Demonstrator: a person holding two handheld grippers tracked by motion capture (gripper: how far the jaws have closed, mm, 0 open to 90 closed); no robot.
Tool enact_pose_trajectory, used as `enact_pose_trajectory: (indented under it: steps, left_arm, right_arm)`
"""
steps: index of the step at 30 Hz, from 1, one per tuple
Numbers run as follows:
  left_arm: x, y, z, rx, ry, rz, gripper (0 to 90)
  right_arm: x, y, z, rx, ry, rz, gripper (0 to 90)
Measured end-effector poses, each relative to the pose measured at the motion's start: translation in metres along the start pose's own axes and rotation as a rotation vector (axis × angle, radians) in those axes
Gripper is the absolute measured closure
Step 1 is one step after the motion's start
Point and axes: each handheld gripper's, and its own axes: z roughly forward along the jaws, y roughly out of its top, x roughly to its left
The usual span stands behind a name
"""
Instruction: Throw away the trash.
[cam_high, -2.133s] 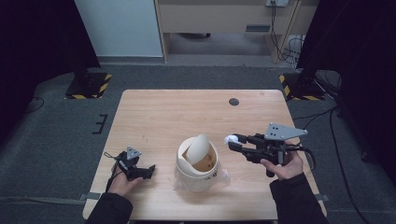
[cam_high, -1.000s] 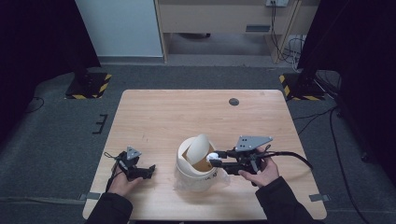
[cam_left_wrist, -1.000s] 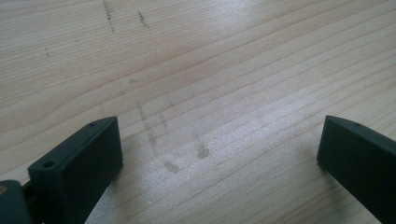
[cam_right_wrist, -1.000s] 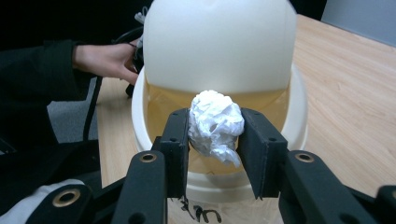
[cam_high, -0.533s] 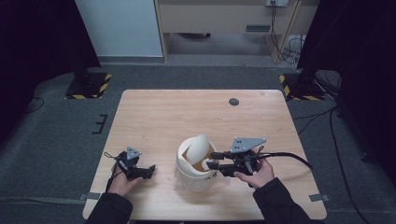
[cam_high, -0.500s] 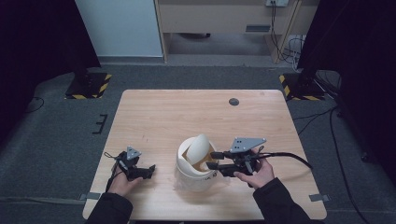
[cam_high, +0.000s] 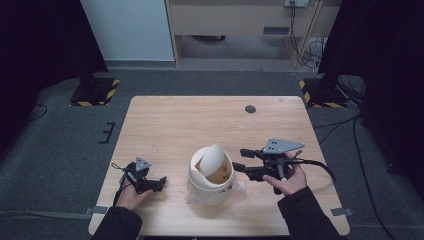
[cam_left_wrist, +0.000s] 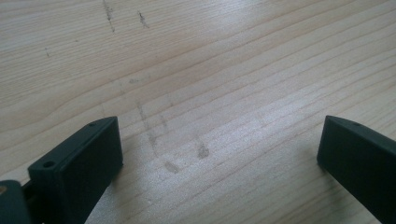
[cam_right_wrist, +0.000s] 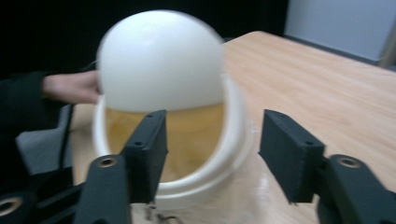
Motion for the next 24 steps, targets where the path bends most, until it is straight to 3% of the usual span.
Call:
enact_pose_trajectory:
  steps: [2, 5, 7, 13, 18, 24]
  left_arm:
    - [0.000, 0.000, 0.000, 0.000, 0.000, 0.000, 0.0]
    - [0.000, 0.000, 0.000, 0.000, 0.000, 0.000, 0.0]
    - [0.000, 0.000, 0.000, 0.000, 0.000, 0.000, 0.0]
    - [0.000, 0.000, 0.000, 0.000, 0.000, 0.000, 0.0]
    - [0.000, 0.000, 0.000, 0.000, 0.000, 0.000, 0.0]
    - [0.000, 0.000, 0.000, 0.000, 0.000, 0.000, 0.0]
  right_arm:
    - [-0.013, -0.004, -0.006, -0.011, -0.057, 0.017, 33.6]
    - [-0.021, -0.008, -0.009, -0.009, -0.090, 0.031, 31.4]
    - [-0.036, -0.018, -0.012, 0.003, -0.148, 0.061, 28.1]
    - [-0.055, -0.034, -0.014, 0.036, -0.223, 0.099, 24.0]
    - [-0.076, -0.056, -0.016, 0.105, -0.306, 0.145, 18.8]
    - [-0.091, -0.074, -0.016, 0.171, -0.353, 0.174, 15.8]
